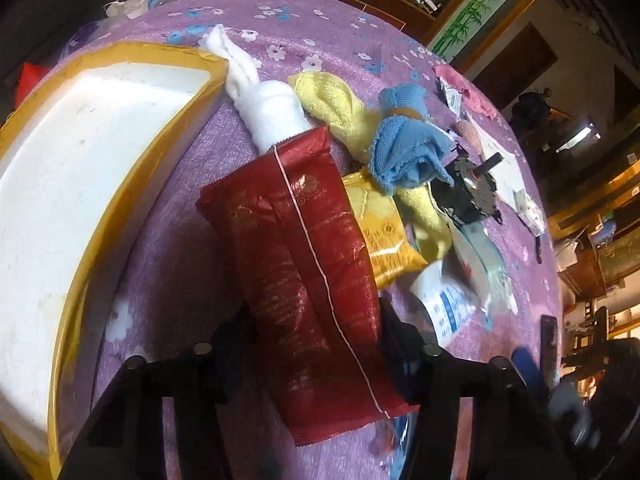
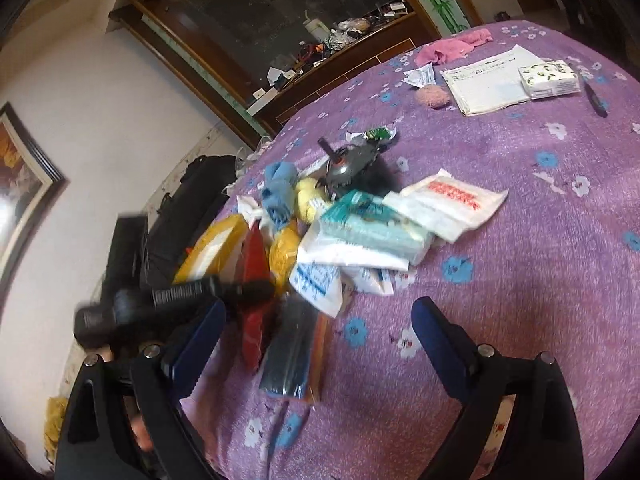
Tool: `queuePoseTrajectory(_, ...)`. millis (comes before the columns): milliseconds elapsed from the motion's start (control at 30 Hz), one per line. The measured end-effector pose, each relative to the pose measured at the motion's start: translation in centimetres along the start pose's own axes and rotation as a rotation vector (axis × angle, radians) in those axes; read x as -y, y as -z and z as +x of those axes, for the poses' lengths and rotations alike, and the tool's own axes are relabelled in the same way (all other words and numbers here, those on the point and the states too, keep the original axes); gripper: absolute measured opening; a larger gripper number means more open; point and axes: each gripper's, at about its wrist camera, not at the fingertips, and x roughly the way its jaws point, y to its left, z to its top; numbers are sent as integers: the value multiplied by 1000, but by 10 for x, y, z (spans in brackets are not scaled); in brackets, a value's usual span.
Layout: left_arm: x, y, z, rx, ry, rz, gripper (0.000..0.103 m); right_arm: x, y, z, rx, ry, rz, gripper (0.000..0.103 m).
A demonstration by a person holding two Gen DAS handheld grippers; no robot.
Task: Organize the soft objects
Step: 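Reach the left gripper to the red foil snack bag and grasp it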
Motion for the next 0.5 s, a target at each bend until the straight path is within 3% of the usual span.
queuePoseTrajectory(233,-9,27,-22,16,44,32,58,20,-46,-3,26,66,61,94)
queuePoseTrajectory(400,-18,37,-28,5,73,34,58,54,-87,22,-82,174,150,94)
queuePoseTrajectory(500,-23,41,-27,12,83,31,58,70,-91,43,-161,221,187,94)
